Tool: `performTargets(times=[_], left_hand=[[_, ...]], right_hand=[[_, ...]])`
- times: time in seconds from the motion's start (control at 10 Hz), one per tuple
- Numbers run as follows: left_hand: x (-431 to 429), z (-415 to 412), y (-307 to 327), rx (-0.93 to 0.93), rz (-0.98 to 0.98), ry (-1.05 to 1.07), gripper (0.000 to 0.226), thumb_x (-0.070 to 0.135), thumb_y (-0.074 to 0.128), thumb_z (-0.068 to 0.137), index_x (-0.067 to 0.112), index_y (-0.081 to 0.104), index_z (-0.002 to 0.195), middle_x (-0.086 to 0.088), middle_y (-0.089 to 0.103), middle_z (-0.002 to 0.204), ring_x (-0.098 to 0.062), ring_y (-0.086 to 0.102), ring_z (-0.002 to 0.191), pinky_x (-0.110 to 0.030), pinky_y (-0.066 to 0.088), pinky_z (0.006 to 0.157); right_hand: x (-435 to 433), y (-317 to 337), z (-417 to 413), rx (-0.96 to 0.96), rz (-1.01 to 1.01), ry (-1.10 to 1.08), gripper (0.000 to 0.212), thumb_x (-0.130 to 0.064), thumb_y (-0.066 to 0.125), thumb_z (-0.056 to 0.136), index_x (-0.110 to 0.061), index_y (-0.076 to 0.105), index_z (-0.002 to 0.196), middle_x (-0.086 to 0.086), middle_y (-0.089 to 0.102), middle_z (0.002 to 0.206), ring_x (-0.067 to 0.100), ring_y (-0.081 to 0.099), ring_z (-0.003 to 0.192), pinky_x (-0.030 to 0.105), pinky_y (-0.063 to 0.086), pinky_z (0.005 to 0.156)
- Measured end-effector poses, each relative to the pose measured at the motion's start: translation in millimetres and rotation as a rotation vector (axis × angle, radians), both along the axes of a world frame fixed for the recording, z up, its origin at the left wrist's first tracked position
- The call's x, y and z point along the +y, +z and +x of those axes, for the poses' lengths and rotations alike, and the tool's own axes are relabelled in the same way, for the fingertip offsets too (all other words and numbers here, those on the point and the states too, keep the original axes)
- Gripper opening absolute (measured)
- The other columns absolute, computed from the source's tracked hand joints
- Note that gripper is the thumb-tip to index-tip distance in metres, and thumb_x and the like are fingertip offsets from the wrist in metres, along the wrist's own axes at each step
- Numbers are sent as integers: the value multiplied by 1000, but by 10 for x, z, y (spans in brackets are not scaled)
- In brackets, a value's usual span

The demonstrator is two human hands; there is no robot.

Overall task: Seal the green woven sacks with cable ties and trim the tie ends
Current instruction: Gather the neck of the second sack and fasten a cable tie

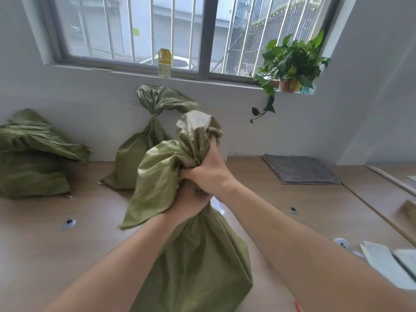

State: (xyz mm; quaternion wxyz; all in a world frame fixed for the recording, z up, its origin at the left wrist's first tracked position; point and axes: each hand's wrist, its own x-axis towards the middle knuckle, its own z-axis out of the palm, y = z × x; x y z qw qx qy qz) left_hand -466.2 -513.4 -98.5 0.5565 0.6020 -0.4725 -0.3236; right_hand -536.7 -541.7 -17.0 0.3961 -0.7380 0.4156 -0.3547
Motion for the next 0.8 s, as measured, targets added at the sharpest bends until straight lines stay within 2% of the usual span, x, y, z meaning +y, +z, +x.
performTargets(times=[0.1,0.2,0.3,0.4,0.5,0.6,0.7,0.8], left_hand=[[41,44,-34,35,40,-38,44,11,78,89,6,62,130,-2,68,118,-16,65,106,-27,48,84],[98,124,-149,113,-19,14,29,18,90,67,14,75,92,1,79,86,-8,73,79,-32,55,70],[181,111,-297,162,-64,2,19,7,90,73,21,79,79,-2,80,83,-15,76,80,-45,62,77],[211,65,-474,186,-91,-6,19,17,85,79,33,79,87,-6,80,91,-31,76,92,-54,61,88],[146,73,-609,112,-42,31,15,21,82,81,23,74,94,-3,78,93,-25,74,95,-55,58,93],[21,96,-709,-134,-57,81,10,18,79,84,21,70,82,5,72,80,-4,68,87,-43,40,118],[-84,72,-781,-345,-93,201,46,3,72,86,25,46,55,-1,57,53,-24,64,63,-43,28,125],[-162,1,-873,-448,-115,252,59,-2,72,80,27,32,48,9,40,43,-24,52,51,-40,41,114]], right_hand=[[64,84,110,-166,-65,-45,93,-11,83,74,-31,34,150,-3,68,126,17,66,120,42,50,112],[147,108,219,-289,-95,19,96,-1,81,76,-22,27,153,-1,65,130,16,65,122,44,52,110],[211,170,229,-412,-46,23,83,7,81,78,-18,34,142,-7,62,119,-5,66,104,25,58,97],[247,228,264,-433,33,25,55,0,82,81,-24,55,122,-12,69,101,-11,69,82,10,56,73],[256,214,286,-431,107,-7,31,-10,78,87,-15,66,116,-3,74,96,9,74,87,21,61,73],[236,193,246,-462,140,-7,11,-16,72,92,-9,68,101,1,71,85,19,72,84,31,64,74],[199,151,171,-466,162,-10,19,-17,69,92,1,64,91,6,65,79,20,66,77,43,63,73],[141,105,55,-473,216,-56,22,-20,68,93,-3,62,81,7,57,76,20,59,72,39,57,66]])
